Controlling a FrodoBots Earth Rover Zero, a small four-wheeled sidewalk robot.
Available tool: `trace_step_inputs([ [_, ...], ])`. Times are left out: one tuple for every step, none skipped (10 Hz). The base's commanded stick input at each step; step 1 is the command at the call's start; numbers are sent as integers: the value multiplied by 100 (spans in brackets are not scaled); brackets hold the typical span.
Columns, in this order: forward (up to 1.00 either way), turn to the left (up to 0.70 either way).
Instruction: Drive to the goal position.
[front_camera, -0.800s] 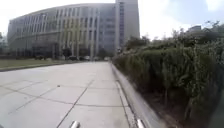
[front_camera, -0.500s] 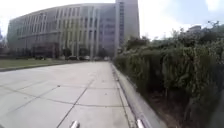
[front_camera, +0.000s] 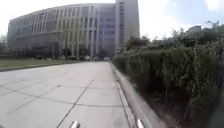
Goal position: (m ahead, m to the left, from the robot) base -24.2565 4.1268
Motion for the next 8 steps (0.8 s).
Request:
trace_step_inputs([
  [70, 0],
  [70, 0],
  [70, 0],
  [70, 0],
  [70, 0],
  [70, 0],
  [70, 0],
  [70, 0],
])
